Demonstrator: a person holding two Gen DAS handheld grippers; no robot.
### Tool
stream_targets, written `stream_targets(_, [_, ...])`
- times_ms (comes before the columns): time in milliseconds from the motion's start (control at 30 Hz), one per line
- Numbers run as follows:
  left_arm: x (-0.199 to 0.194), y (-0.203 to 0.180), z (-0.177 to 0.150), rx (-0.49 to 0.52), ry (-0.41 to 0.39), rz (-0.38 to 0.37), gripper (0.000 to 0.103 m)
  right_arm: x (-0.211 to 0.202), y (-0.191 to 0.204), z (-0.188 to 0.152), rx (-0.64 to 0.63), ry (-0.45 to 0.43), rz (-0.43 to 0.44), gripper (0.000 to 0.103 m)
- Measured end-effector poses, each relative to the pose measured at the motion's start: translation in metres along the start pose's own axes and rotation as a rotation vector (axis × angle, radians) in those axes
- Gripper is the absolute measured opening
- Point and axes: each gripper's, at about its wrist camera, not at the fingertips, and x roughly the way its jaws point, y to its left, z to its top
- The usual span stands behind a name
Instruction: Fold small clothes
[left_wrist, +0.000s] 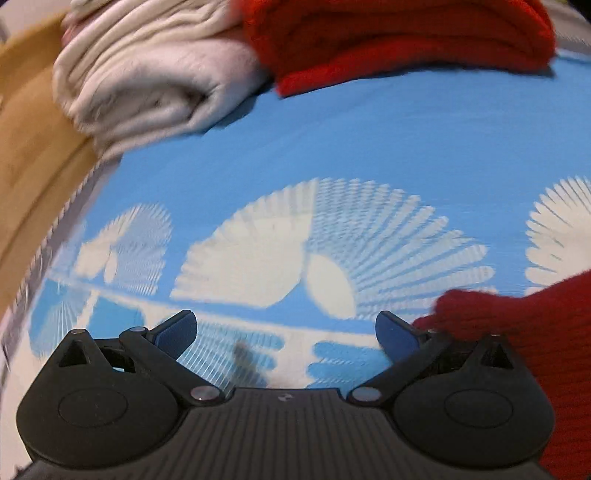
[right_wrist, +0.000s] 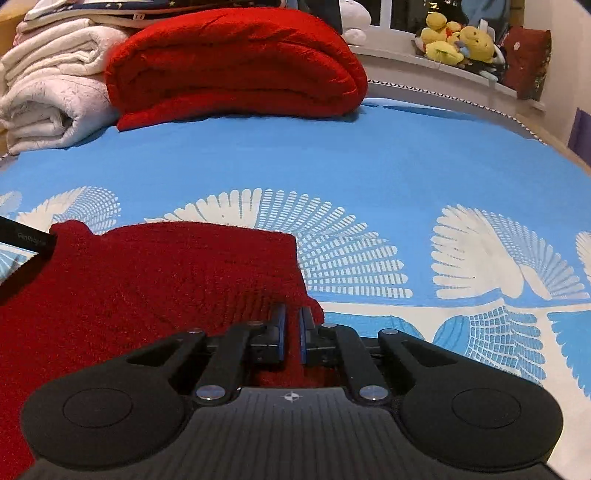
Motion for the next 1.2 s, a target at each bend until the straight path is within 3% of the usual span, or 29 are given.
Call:
stream_targets(100, [-0.028, 0.027, -0.015, -0.010, -0.012, -0.063, 0.103, -0.024, -0.009, -0.003, 0.095, -0.036, 0.007, 0.018])
stream_targets(167, [-0.068, 0.042, -0.037, 0.005, -0.063, -0.131, 0.103, -0.052, -0.013, -0.010, 0.137, -0.064, 0.012, 0.050])
stream_targets(233, [-0.118, 0.058, -0.069, 0.016, -0.128, -0.204, 0.103, -0.093, -0.009, -0.021, 0.116, -0.101, 0.033, 0.071])
stream_targets(267, [-0.144, 0.067, -0.088, 0.015, -0.159, -0.246, 0.103, -0.119, -0.005, -0.030, 0.094, -0.124, 0.038, 0.080])
stream_targets(333, [-0.189, 0.079, -0.128, 0.005, -0.191, -0.320, 0.103, -0.165, 0.004, -0.048, 0.075, -0.163, 0.055, 0.087])
stream_targets(433, [-0.241, 0.095, -0.187, -0.027, -0.209, -0.417, 0.103, -0.227, 0.017, -0.073, 0.086, -0.181, 0.080, 0.091])
stream_targets(533, [-0.270, 0.107, -0.238, -0.044, -0.223, -0.466, 0.103, -0.278, 0.036, -0.097, 0.065, -0.204, 0.022, 0.098])
stream_targets(667, [-0.279, 0.108, -0.276, -0.056, -0.250, -0.423, 0.103, -0.322, 0.056, -0.149, 0.131, -0.274, -0.099, 0.101])
stream_targets(733, [-0.273, 0.106, -0.284, -0.059, -0.229, -0.424, 0.103, -0.323, 0.063, -0.171, 0.157, -0.284, -0.121, 0.101])
stream_targets(833, [-0.264, 0.106, -0.294, -0.064, -0.219, -0.403, 0.103, -0.301, 0.076, -0.185, 0.061, -0.219, -0.134, 0.100])
stream_targets(967, [-0.256, 0.109, -0.290, -0.032, -0.198, -0.449, 0.103, -0.291, 0.083, -0.188, -0.014, -0.223, -0.181, 0.100])
stream_targets(1200, [-0.248, 0.108, -0.278, -0.028, -0.202, -0.440, 0.103, -0.271, 0.085, -0.183, -0.004, -0.165, -0.170, 0.100])
